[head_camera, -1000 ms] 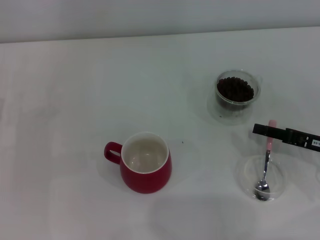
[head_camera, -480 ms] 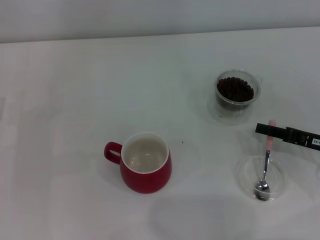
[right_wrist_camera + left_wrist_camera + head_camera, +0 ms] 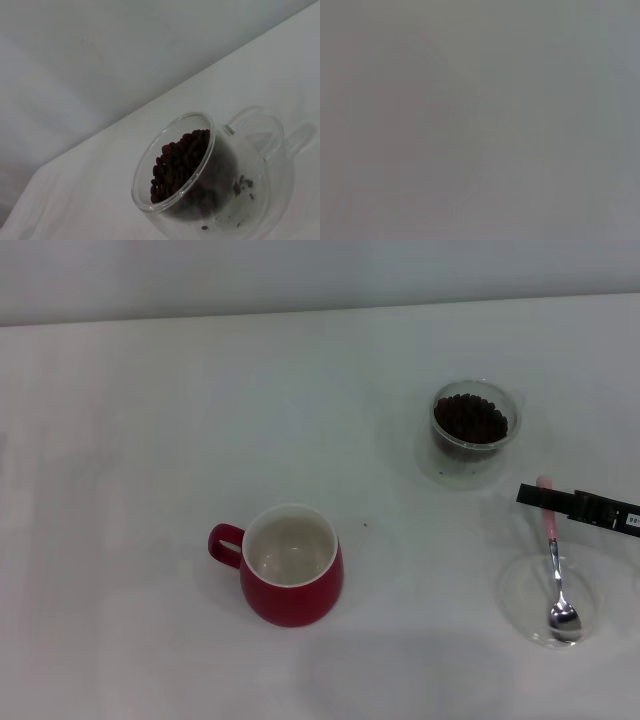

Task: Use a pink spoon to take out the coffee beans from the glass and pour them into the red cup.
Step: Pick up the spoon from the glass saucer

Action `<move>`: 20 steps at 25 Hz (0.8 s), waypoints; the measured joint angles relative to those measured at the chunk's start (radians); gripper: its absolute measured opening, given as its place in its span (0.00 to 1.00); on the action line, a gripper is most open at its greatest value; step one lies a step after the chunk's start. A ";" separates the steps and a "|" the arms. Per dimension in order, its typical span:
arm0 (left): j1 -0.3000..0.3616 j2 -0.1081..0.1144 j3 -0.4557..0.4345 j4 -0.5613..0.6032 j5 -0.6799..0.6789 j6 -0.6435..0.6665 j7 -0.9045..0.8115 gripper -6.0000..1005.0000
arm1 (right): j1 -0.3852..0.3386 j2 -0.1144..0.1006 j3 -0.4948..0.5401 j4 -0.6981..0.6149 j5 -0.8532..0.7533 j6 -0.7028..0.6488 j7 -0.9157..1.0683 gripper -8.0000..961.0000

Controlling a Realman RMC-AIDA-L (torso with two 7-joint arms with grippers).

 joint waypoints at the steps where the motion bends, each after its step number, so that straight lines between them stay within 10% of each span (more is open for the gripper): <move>1: 0.000 0.000 0.000 0.000 0.000 0.000 0.000 0.80 | 0.000 -0.001 0.000 0.000 0.000 -0.001 0.000 0.19; 20: 0.006 -0.001 0.000 0.000 0.000 0.000 0.000 0.80 | -0.007 0.012 0.006 -0.003 0.019 -0.016 0.057 0.16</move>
